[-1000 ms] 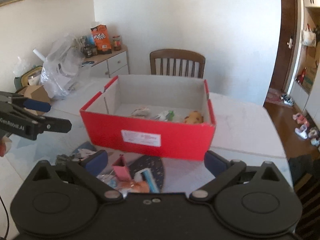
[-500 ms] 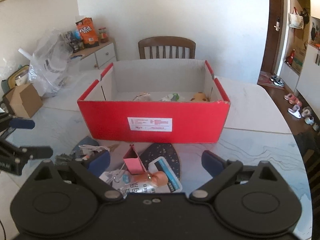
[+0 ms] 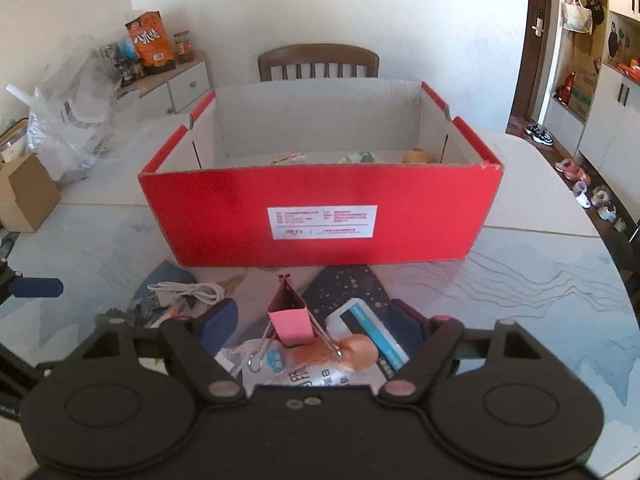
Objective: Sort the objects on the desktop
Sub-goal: 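Move both tools back toward the items beside the box, then grasp the dark seaweed bag with left tool while right tool grasps pink clip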
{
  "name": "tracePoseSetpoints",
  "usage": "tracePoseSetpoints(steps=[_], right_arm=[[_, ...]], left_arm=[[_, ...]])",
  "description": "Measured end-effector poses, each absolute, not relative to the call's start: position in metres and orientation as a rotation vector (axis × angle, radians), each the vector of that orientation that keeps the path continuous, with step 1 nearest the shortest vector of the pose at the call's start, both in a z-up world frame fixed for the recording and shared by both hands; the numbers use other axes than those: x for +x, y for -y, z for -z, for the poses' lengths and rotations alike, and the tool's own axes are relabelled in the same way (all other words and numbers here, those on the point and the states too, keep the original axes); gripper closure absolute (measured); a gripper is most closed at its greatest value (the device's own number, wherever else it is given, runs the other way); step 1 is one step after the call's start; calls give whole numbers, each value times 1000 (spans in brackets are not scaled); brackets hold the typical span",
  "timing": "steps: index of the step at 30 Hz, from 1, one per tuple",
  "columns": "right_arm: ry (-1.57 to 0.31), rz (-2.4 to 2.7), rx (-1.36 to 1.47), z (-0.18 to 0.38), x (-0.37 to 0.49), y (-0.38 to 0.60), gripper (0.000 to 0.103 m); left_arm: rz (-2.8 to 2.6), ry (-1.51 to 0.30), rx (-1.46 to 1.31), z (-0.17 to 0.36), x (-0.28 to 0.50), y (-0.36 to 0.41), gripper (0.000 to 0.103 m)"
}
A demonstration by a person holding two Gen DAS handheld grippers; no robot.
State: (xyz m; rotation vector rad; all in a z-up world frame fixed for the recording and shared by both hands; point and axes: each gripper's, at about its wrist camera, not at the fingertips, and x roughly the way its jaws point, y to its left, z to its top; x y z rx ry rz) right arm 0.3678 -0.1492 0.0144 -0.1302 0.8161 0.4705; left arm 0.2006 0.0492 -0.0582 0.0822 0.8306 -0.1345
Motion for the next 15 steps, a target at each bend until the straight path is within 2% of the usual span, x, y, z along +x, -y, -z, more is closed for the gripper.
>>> tracePoseSetpoints(steps=[9, 13, 15], right_arm=[[-857, -467, -165, 1, 376, 135, 34], [-869, -484, -186, 5, 378, 129, 41], [-875, -493, -191, 7, 379, 127, 44]], left_arm=[[174, -859, 71, 71, 211, -56, 11], [203, -881, 61, 76, 216, -55, 31], [204, -888, 53, 78, 217, -57, 34]])
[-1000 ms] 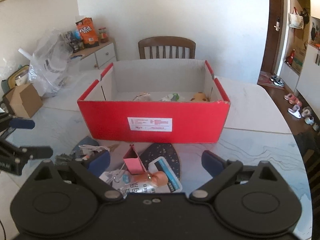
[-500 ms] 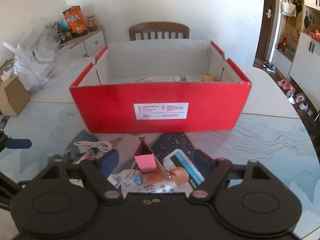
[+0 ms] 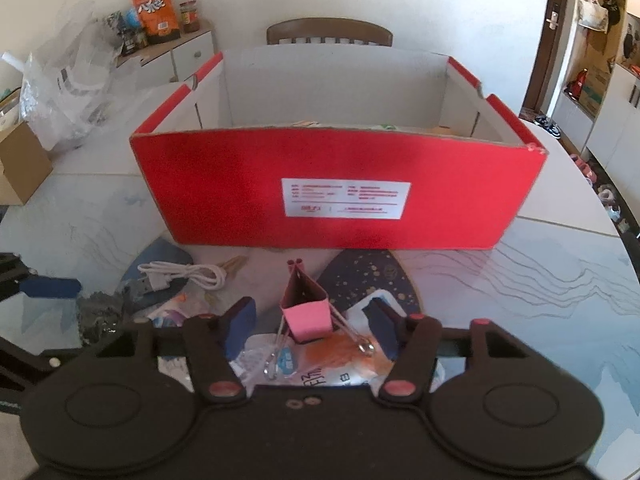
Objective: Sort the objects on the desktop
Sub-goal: 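Grasp the dark seaweed bag with left tool while right tool grasps pink clip, then carry the seaweed bag and pink clip over the red box with both tools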
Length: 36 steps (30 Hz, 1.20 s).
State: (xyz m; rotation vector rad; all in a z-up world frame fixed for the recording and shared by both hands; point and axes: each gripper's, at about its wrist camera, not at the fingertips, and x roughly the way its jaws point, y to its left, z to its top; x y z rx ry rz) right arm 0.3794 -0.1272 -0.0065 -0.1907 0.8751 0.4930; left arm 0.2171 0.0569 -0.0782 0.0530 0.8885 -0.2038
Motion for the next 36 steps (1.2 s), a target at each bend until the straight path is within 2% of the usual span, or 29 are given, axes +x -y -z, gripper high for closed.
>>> tracePoseSetpoints(steps=[5, 6, 8, 9, 14, 16, 21, 36], right_arm=[[-887, -511, -201, 10, 383, 123, 50], [-891, -514, -200, 10, 384, 123, 54], [-895, -513, -212, 12, 384, 122, 60], [-896, -512, -219, 13, 385, 121, 65], [-895, -531, -205, 12, 386, 124, 69], [-891, -536, -192, 10, 386, 125, 75], [-881, -549, -181, 4, 385, 127, 79], [-815, -565, -116, -32, 380, 146, 79]], left_arm=[[217, -892, 34, 78, 219, -60, 40], [216, -892, 33, 78, 219, -60, 43], [209, -891, 31, 77, 218, -61, 61], [208, -893, 21, 77, 219, -62, 62], [203, -889, 6, 75, 220, -63, 71], [194, -877, 1, 73, 220, -62, 76], [179, -859, -21, 67, 220, -65, 79], [142, -821, -55, 31, 215, -63, 79]])
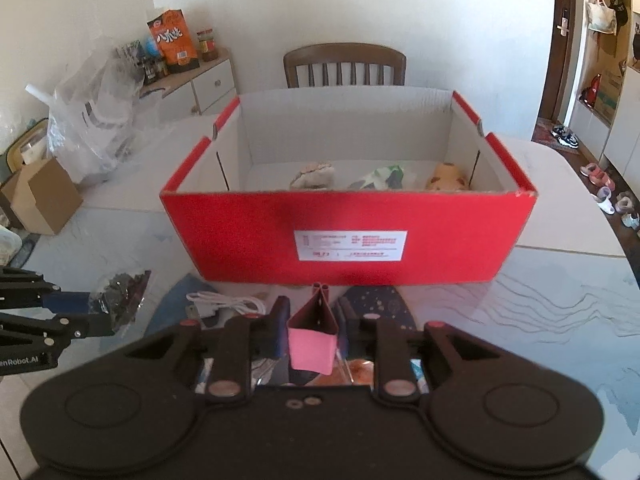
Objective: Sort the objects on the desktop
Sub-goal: 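Carry the seaweed bag and pink clip over the red box with both tools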
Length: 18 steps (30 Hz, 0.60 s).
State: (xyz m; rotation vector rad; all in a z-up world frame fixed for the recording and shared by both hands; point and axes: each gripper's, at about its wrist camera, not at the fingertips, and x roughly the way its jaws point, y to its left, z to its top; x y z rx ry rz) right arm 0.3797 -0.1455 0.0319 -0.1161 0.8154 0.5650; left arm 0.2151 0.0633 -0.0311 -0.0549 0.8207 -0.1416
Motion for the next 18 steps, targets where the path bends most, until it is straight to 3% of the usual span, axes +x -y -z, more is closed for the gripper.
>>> tracePoseSetpoints(steps=[18], right_arm=[[-708, -613, -93, -121, 407, 165, 79]], left_arm=[[183, -718, -35, -53, 242, -24, 79]])
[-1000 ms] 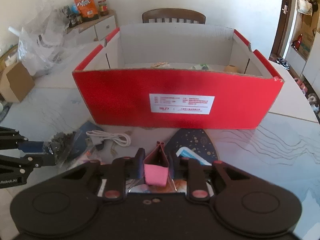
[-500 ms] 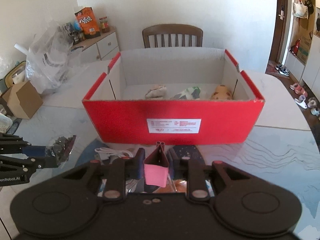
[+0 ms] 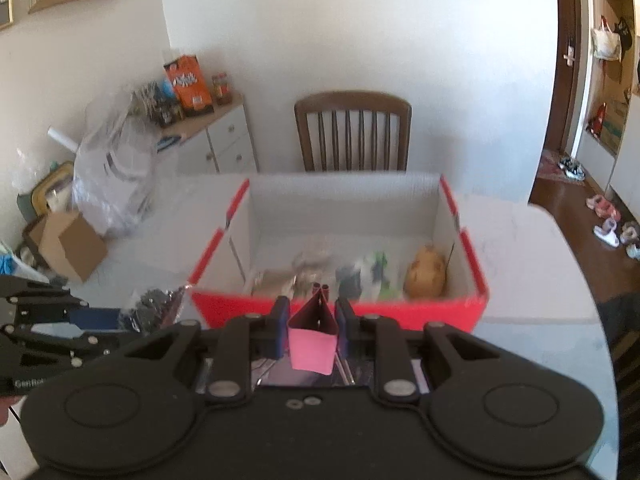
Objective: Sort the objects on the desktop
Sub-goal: 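Carry the seaweed bag and pink clip over the red box with both tools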
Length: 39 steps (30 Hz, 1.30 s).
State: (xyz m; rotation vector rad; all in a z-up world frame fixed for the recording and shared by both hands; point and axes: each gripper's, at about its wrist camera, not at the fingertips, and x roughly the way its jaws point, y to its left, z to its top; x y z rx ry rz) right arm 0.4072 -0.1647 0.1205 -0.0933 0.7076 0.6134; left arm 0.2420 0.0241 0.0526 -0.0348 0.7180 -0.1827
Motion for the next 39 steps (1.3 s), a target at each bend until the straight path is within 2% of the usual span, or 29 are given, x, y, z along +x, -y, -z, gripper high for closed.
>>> tracePoseSetpoints(steps=[7, 12, 24, 39], right_arm=[[-659, -589, -105, -138, 446, 156, 79], [-680, -565, -96, -130, 477, 152, 79], [-794, -488, -115, -69, 528, 140, 79], [-902, -479, -152, -26, 536, 135, 79]], left_arm=[[166, -656, 1, -81, 282, -16, 79], [130, -674, 21, -80, 323, -15, 79], [72, -812, 87, -37, 405, -9, 79], [103, -980, 200, 16, 432, 7, 79]])
